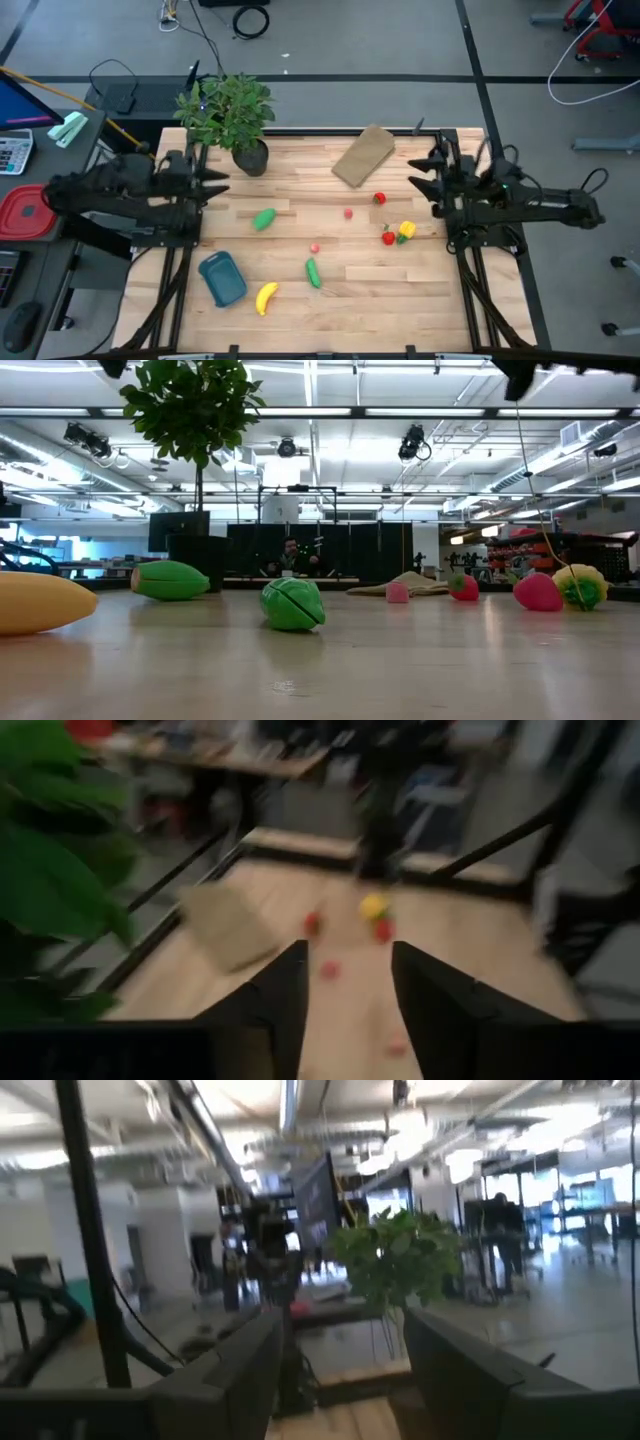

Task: Pick and placing Produce into tupperware
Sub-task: Put the green corn into the blue bin

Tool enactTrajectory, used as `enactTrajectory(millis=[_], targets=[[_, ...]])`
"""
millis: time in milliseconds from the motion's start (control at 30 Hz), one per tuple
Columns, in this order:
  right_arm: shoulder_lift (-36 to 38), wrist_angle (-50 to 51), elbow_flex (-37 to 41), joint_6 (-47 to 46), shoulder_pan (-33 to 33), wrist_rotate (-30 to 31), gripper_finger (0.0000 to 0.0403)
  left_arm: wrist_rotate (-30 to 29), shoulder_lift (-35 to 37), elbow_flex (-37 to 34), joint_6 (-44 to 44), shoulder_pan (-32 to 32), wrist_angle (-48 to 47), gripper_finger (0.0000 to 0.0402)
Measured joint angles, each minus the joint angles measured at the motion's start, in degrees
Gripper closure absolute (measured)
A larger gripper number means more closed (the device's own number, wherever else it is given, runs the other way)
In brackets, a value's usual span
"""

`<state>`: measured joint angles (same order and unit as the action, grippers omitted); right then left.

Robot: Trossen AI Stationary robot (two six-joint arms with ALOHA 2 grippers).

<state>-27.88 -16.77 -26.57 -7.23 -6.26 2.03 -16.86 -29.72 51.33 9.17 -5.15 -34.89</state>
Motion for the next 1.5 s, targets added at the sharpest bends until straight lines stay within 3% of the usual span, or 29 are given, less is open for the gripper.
enactTrajectory(millis=[233,433,600,767,1067,1500], targets=[[-20.8,7.2,-15.3,-2.3,0.0,0.0,0.0183,-1.5,-19.2,13.2,7.8,0.0,-15.0,0.0188],[-34.5,15.5,-23.5,-4.0,0.0,0.0,0.0183,1.6,-29.7,13.8,16.2,0.0,-20.7,0.0178],[-42.3,15.7,-26.5,-7.4,0.0,0.0,0.0183,2.1,-36.8,12.8,18.7,0.0,-21.9,0.0187],[-45.7,15.8,-27.1,-8.7,0.0,0.0,0.0183,5.3,-42.7,12.8,20.9,1.6,-23.2,0.0183],[-45.6,17.1,-27.2,-9.7,0.1,0.0,0.0183,6.2,-50.4,12.8,27.9,4.6,-26.4,0.0183],[-45.7,19.9,-27.2,-8.2,0.0,0.1,0.0183,8.9,-60.5,12.8,27.4,9.7,-26.0,0.0164]])
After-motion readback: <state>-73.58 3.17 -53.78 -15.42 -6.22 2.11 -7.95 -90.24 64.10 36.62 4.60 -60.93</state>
